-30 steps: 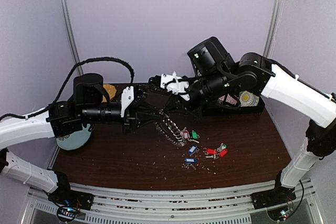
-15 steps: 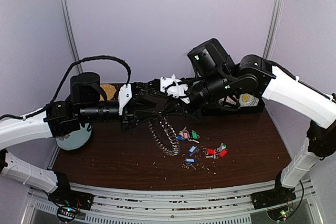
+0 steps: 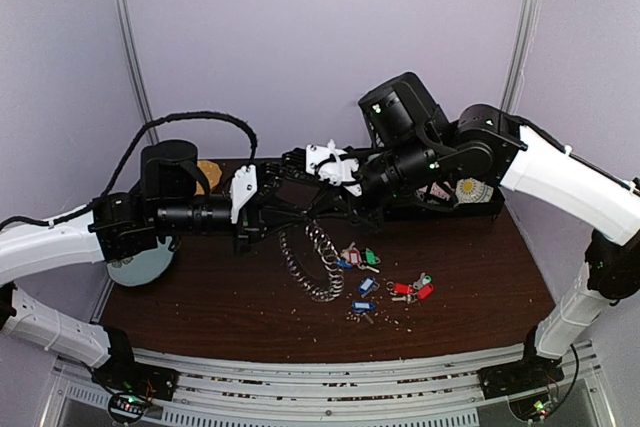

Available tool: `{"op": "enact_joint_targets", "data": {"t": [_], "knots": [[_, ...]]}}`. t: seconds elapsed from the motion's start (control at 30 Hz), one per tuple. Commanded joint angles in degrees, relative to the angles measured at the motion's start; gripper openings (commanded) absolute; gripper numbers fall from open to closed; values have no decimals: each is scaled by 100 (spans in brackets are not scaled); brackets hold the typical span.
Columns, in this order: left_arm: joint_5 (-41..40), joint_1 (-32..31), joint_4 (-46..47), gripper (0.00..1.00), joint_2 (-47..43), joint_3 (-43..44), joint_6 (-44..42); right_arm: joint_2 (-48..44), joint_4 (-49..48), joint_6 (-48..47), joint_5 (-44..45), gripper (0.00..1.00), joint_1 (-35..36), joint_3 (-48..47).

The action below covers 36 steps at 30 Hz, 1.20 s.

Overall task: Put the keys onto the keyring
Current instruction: Adjust the keyring on the key storage ring.

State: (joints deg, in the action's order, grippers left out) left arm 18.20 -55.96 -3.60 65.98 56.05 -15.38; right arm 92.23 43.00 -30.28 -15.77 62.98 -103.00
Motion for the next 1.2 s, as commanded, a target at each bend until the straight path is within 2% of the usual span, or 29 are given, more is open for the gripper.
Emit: {"op": "enact_joint_targets", "data": {"t": [0.0, 0.17, 0.3, 0.33, 0.4, 0.6, 0.67, 0.73, 0.8, 0.97, 1.17], "knots": [[126, 23, 228, 11, 22, 131, -53, -179, -257, -28, -3, 0, 39, 37], [280, 18, 254, 12, 62, 164, -46, -161, -261, -30, -22, 0, 35, 21], [432, 20, 353, 16, 48, 157, -10, -143, -247, -30, 20, 0, 30, 26], [465, 16, 359, 14, 41, 151, 2, -150, -263, -27, 9, 0, 37, 30], [475, 16, 363, 0, 39, 135, 0, -160, -280, -22, 21, 0, 35, 33], [324, 15, 434, 0, -56, 29, 5, -206, -385, 62, 41, 0, 37, 68], [183, 20, 657, 0, -179, -113, 63, -309, -659, 184, 227, 0, 28, 239], [149, 19, 1049, 0, -356, -336, 143, -496, -1027, 276, 280, 11, -22, 574], [158, 18, 1523, 0, -551, -621, 197, -729, -1491, 372, 46, 16, -90, 998], [383, 15, 2489, 0, -932, -1232, 198, -1232, -2903, 860, -710, 17, -317, 2108], [370, 15, 2656, 0, -968, -1293, 307, -1292, -3756, 1263, -1151, 28, -330, 2719]]}}
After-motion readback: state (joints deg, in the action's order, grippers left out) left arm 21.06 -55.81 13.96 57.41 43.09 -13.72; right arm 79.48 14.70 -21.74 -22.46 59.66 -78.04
